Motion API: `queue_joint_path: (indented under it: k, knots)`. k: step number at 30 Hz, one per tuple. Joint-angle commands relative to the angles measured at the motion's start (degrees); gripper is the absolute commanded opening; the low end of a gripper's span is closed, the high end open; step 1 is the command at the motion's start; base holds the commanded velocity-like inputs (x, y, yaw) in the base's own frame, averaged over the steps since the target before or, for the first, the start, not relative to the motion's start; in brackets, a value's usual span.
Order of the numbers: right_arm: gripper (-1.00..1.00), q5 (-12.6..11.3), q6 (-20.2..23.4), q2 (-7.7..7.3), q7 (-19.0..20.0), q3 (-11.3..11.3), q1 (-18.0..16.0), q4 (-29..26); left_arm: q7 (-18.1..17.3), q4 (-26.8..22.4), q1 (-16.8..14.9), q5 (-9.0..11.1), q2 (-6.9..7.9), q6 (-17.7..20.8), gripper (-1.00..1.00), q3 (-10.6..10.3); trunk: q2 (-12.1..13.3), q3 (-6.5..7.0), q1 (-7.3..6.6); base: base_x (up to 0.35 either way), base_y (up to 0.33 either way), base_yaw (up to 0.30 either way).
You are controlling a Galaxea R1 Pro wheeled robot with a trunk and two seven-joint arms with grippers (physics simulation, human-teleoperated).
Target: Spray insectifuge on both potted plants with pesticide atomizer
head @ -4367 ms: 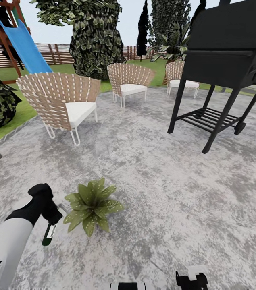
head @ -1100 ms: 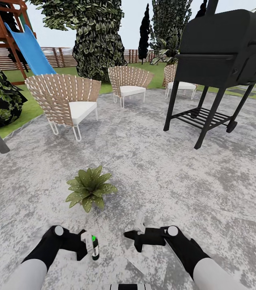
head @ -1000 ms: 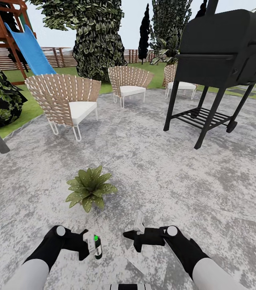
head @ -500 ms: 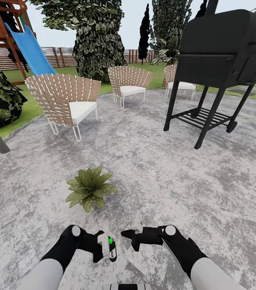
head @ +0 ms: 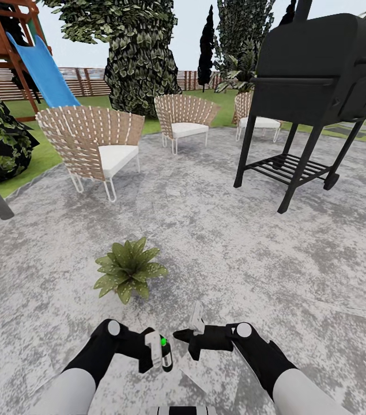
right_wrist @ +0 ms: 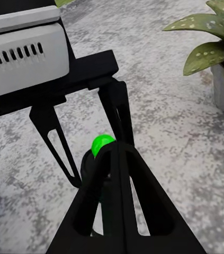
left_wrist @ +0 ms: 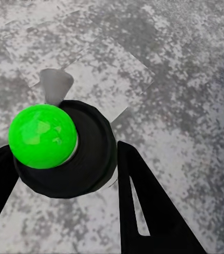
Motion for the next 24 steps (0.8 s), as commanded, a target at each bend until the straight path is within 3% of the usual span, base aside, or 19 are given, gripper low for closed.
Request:
queue_joint_path:
  k: [1, 6, 10, 12, 24]
  knots:
    - [-1.00, 0.53, -0.33, -0.02, 0.02, -0.07, -0.02, -0.03, -0.18, -0.05, -0.04, -0.58, -0.19, -0.59, -1.00, 0.48, -0.02, -0.05, -0.01, 0.000, 0.000, 0.000]
    - [-1.00, 0.60, -0.33, -0.07, -0.01, -0.07, -0.02, -0.02, -0.21, -0.10, -0.18, -0.57, -0.35, -0.66, -1.00, 0.48, -0.02, -0.05, -0.01, 0.000, 0.000, 0.000]
    - [-1.00, 4.68, -0.27, -0.06, -0.03, -0.15, -0.02, -0.02, -0.32, -0.14, -0.22, -0.56, -0.28, -0.75, -1.00, 0.40, -0.02, -0.05, -0.01, 0.000, 0.000, 0.000]
    - [-1.00, 5.42, -0.25, -0.07, -0.02, -0.22, -0.02, 0.02, -0.35, -0.13, -0.22, -0.56, -0.28, -0.78, -1.00, 0.39, -0.02, -0.05, -0.01, 0.000, 0.000, 0.000]
    - [-1.00, 5.72, -0.24, -0.08, -0.01, -0.30, -0.02, 0.06, -0.45, 0.13, -0.06, -0.65, -0.33, -0.85, -1.00, 0.39, -0.02, -0.05, -0.01, 0.000, 0.000, 0.000]
